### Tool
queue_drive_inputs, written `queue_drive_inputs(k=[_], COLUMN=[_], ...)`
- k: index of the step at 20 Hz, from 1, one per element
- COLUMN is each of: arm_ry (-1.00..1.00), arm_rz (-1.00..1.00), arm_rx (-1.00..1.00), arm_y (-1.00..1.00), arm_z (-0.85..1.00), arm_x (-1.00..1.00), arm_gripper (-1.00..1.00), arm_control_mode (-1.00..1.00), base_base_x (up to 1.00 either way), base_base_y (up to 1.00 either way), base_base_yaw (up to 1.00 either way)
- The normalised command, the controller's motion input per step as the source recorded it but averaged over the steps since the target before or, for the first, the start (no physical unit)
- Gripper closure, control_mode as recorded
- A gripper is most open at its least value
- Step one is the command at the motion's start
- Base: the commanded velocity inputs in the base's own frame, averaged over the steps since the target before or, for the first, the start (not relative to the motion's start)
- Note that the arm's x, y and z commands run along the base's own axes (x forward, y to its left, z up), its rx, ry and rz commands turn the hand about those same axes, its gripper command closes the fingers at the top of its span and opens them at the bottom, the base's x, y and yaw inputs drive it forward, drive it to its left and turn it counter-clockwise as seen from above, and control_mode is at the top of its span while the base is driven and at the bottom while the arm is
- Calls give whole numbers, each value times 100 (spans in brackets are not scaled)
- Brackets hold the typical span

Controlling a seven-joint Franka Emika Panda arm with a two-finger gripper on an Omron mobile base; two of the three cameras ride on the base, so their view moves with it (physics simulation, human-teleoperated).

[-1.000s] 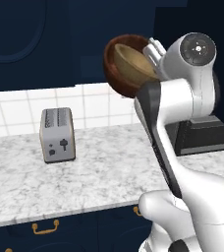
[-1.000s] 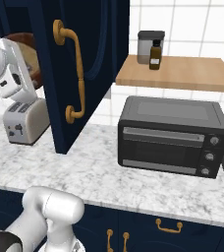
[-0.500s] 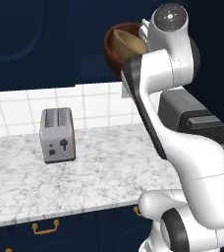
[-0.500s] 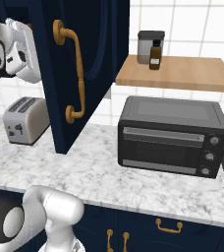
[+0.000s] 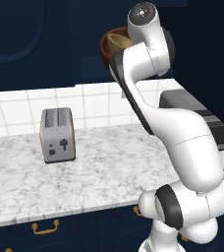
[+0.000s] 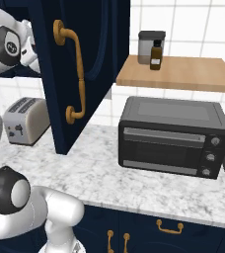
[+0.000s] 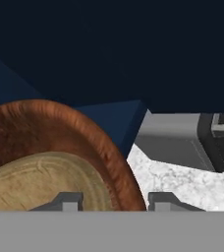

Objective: Pick up the bowls on the counter and stack them on top of one another in the open cabinet. Place the smaller bowl on top of the larger bowl.

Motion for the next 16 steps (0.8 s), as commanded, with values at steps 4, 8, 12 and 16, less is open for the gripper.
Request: queue_drive_inputs(k=[4,8,12,16], arm_ry=[0,0,0,5], arm_rz=[0,0,0,0], arm_rx=[-3,-5,-5,-6], arm_y=[-4,0,0,0], arm_z=[-20,-22,-5,0], arm_x=[64,58,53,51], arm_gripper=[100,100,100,100], arm_control_mode=[-100,-100,-100,-100], base_base_x=[0,0,0,0], base_base_y=[0,0,0,0], base_base_yaw=[0,0,0,0])
